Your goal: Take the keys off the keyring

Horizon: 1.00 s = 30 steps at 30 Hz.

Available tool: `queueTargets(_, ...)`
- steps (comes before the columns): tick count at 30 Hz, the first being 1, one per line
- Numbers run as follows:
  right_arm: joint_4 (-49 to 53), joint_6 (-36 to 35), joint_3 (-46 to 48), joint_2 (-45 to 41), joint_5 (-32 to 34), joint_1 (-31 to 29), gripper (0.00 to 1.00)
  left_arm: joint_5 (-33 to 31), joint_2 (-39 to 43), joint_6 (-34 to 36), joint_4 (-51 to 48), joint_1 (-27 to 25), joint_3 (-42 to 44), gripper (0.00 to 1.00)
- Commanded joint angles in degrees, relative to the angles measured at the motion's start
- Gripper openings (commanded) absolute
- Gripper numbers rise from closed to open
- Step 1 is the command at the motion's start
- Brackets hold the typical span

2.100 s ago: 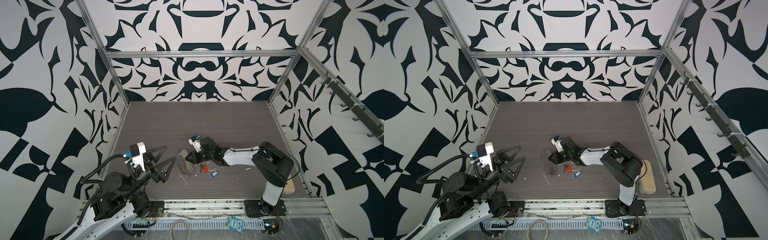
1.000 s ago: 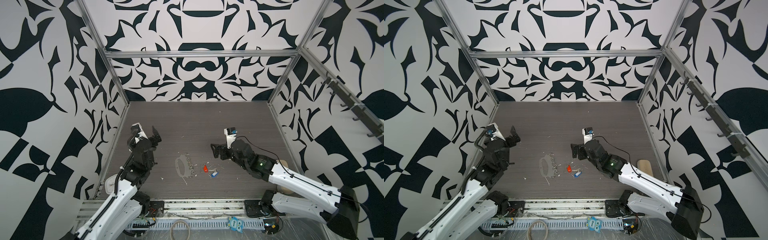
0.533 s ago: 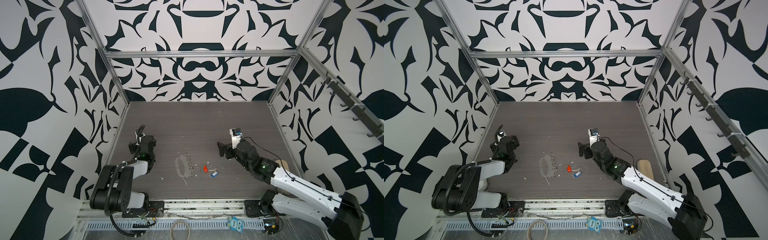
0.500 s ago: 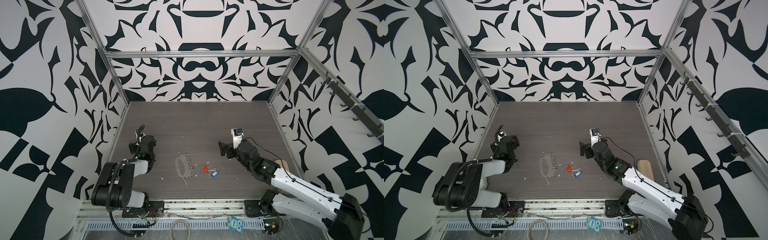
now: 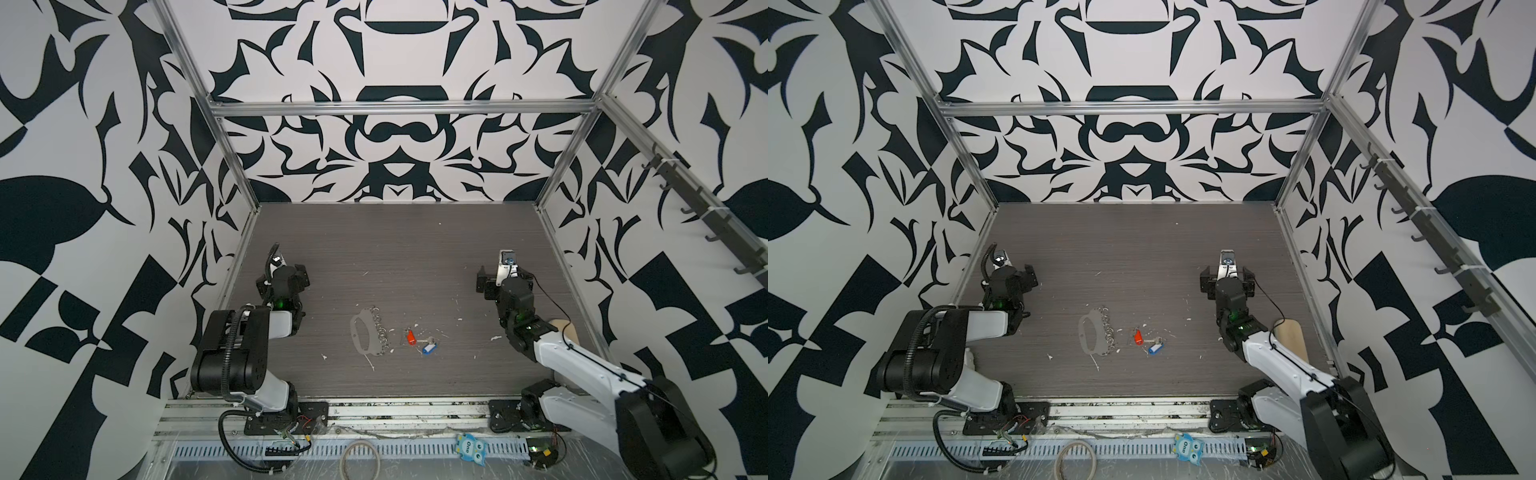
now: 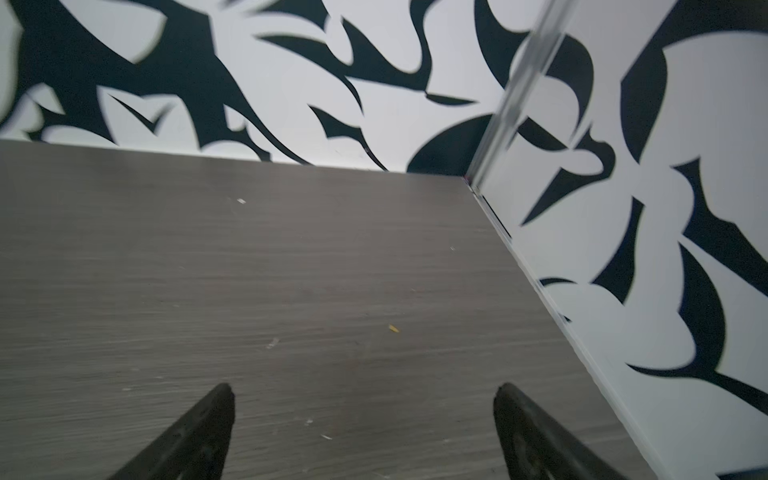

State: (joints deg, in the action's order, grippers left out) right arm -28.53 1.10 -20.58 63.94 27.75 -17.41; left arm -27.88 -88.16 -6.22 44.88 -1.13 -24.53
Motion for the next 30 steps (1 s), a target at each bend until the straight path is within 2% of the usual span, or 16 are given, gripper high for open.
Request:
queueTargets(1,-10.8,-1.1,2.4,5.3,-2.3,4.3,1.00,2.6,1.1,-0.4,2.6,0.0,1.1,0.99)
queueTargets(2,-14.4,-0.9,3.5,7.4,-4.4,5.3,1.00,5.5,0.8,-1.1,5.1,0.6,3.1,0.99)
queueTargets(4,-18.0,-1.5,3.8,11.1,-6.6,5.8,0.99,4.9,-4.6,1.3,18.6,1.2,5.3,0.99)
queueTargets(6,-22.0,-3.0,3.7,15.1,-7.4,6.2,1.00,7.0,0.5,-2.5,3.4,1.9,2.4,0.99)
queueTargets(8,-25.7,-3.7,3.2,19.6,-8.0,6.7,1.00,7.6,-3.2,-0.3,14.7,2.7,4.8,0.99)
queueTargets(9,-26.5,-3.8,2.6,21.6,-8.9,7.1,1.00,7.2,-2.9,-0.2,14.9,2.6,4.8,0.99)
queueTargets(11,-27.6,-3.6,1.6,25.1,-11.2,8.3,1.00,8.1,-0.1,-2.3,5.9,2.7,3.1,0.99)
queueTargets(14,-24.3,-1.3,0.3,25.3,-13.7,10.8,1.00,7.3,-2.7,-0.6,13.7,2.7,4.7,0.99)
queueTargets(17,-24.6,-1.2,0.3,25.5,-13.9,11.2,1.00,7.8,-1.2,-1.8,8.7,2.7,3.7,0.99)
queueTargets(20,-24.4,-1.3,0.3,25.3,-13.5,11.1,1.00,7.5,-2.2,-1.2,11.8,2.7,4.2,0.99)
queueTargets(30,-24.7,-0.9,0.7,25.1,-12.9,11.1,1.00,7.5,-1.9,-1.3,11.0,2.7,4.1,0.99)
